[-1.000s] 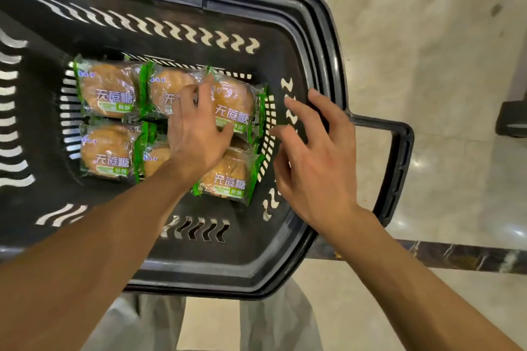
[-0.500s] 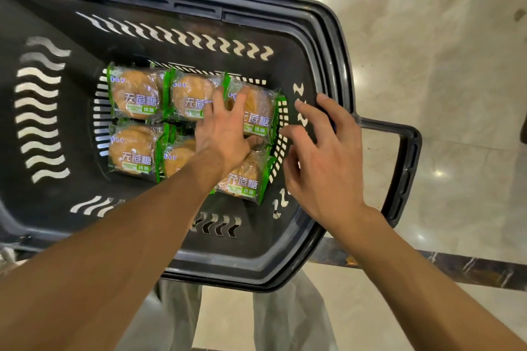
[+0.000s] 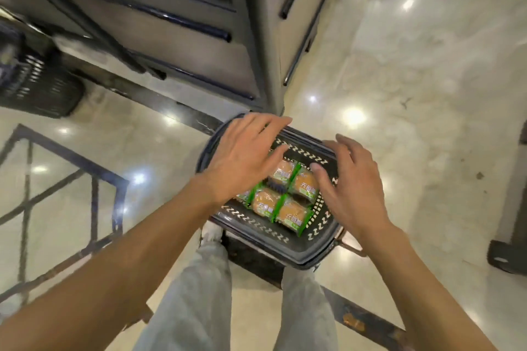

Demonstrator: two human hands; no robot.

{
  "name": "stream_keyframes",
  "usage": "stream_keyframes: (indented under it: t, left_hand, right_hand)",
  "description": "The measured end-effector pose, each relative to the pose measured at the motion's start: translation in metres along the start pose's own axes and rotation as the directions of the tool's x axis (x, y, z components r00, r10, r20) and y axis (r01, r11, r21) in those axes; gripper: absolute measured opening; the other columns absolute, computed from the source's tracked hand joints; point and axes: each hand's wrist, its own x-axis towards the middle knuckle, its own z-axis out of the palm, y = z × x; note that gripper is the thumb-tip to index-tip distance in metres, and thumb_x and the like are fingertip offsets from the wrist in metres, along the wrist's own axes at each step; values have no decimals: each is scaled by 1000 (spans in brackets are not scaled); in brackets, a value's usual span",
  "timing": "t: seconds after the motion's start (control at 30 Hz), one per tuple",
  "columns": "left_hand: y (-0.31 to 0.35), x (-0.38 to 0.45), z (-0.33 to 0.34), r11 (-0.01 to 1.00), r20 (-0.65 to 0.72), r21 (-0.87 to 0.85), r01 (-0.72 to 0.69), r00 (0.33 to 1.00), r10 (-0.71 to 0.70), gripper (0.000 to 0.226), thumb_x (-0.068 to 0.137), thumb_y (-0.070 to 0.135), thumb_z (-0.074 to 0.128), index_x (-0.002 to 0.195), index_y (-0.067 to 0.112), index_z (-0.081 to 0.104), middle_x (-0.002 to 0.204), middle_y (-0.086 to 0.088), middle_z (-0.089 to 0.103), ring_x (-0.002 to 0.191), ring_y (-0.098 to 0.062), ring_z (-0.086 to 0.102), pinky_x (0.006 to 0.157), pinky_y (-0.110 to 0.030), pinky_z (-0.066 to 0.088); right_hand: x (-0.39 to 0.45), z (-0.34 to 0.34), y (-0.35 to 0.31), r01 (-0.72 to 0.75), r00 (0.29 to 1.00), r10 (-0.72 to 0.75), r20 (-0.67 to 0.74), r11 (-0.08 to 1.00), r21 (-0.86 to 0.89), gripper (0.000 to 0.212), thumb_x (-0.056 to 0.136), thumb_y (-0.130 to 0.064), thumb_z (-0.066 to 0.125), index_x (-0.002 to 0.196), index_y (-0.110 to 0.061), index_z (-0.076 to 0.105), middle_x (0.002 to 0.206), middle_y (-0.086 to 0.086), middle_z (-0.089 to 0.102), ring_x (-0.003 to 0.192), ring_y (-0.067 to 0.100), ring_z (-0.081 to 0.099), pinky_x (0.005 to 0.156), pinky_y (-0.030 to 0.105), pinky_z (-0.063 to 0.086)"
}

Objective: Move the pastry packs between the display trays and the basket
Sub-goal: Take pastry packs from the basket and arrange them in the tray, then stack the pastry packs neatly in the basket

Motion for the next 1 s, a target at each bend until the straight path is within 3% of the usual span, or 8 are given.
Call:
stream_keyframes:
  t: [0.1, 0.23, 0.33, 0.47, 0.6, 0.83, 1.0]
  left_hand:
    - [-15, -29, -103, 998, -188, 28, -50, 981, 54, 48, 95, 41, 57, 136, 16, 57, 125, -2, 63, 116, -25, 56, 94, -38, 41]
    - [-79, -66, -208, 997, -362, 34, -73, 929, 80, 47, 96, 43, 59, 133, 14, 60, 122, -5, 65, 112, -29, 61, 90, -45, 51]
    - [-150, -89, -279, 1000, -457, -16, -8, 889, -1, 51, 97, 49, 52, 135, 15, 59, 123, -7, 65, 110, -32, 61, 89, -50, 51]
    - [-246, -123, -365, 999, -543, -18, -31, 839, 16, 50, 99, 49, 51, 136, 15, 57, 124, -5, 65, 112, -29, 60, 92, -47, 50]
    - [-320, -151, -423, 1000, -601, -25, 7, 799, -21, 49, 99, 48, 51, 134, 14, 59, 122, -5, 65, 109, -30, 60, 85, -48, 52]
    - [-383, -124, -468, 998, -611, -52, -31, 791, -8, 50, 98, 49, 50, 133, 15, 59, 121, -3, 65, 109, -26, 60, 86, -45, 53]
    - [-390, -44, -487, 994, -510, -53, -99, 858, 58, 57, 98, 55, 43, 139, 17, 55, 126, -3, 62, 114, -24, 57, 90, -41, 51]
  right_hand:
    - [16, -59, -83, 88, 994, -89, -65, 996, -18, 48, 95, -48, 52, 133, -20, 58, 144, 13, 50, 129, 35, 47, 105, 48, 37]
    - [29, -92, -201, 189, 970, -198, -143, 979, -77, 45, 96, -45, 57, 133, -21, 57, 145, 12, 50, 129, 33, 46, 105, 48, 35]
    - [36, -85, -305, 238, 949, -246, -195, 969, -65, 51, 94, -53, 51, 134, -21, 57, 145, 11, 49, 133, 27, 43, 110, 44, 33]
    - [63, -66, -445, 313, 906, -309, -288, 949, -36, 50, 95, -48, 54, 135, -18, 58, 142, 7, 51, 135, 22, 43, 113, 42, 37]
    - [96, -52, -547, 343, 890, -350, -293, 936, -79, 52, 95, -50, 52, 137, -19, 57, 143, 7, 51, 134, 23, 45, 112, 39, 36]
    - [159, -54, -603, 286, 911, -316, -266, 947, -147, 47, 99, -48, 53, 140, -24, 52, 145, 3, 48, 134, 22, 42, 112, 43, 35]
    - [220, -67, -581, 215, 909, -259, -327, 963, -166, 46, 96, -37, 65, 136, -18, 55, 139, 6, 53, 129, 29, 48, 109, 48, 41]
